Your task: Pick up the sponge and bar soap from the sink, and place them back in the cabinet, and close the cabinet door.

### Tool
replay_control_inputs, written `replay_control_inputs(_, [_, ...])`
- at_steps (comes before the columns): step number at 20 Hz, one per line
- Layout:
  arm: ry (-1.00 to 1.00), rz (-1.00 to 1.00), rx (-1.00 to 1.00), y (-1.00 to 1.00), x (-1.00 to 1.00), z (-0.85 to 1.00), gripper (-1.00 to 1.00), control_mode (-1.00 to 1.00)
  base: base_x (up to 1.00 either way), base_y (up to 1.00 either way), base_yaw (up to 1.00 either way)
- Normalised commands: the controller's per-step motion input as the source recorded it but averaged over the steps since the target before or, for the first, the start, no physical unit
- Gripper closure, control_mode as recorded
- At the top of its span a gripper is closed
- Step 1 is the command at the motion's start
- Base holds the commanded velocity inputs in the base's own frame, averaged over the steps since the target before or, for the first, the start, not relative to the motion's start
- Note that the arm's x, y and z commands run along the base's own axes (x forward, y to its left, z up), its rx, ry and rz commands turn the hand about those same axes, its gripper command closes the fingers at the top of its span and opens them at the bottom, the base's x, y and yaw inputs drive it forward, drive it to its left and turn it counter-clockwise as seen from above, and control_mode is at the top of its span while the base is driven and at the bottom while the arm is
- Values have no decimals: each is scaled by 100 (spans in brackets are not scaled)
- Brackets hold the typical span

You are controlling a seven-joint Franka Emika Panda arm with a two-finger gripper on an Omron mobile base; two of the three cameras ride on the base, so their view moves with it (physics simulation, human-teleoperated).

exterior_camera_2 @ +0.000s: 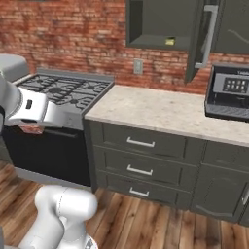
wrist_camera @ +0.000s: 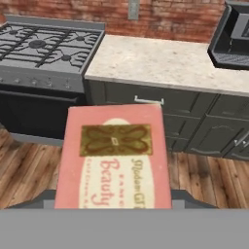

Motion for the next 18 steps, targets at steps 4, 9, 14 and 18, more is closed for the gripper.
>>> replay_control_inputs(4, [0, 0, 0, 0, 0, 0, 100, 100, 46, -44, -6])
replay_control_inputs(9, [0, 0, 0, 0, 0, 0, 100, 100, 52, -38, -7])
replay_control_inputs(14, [0, 0, 0, 0, 0, 0, 100, 100, 53, -27, -5])
replay_control_inputs(18, [0, 0, 0, 0, 0, 0, 100, 100, 57, -23, -6])
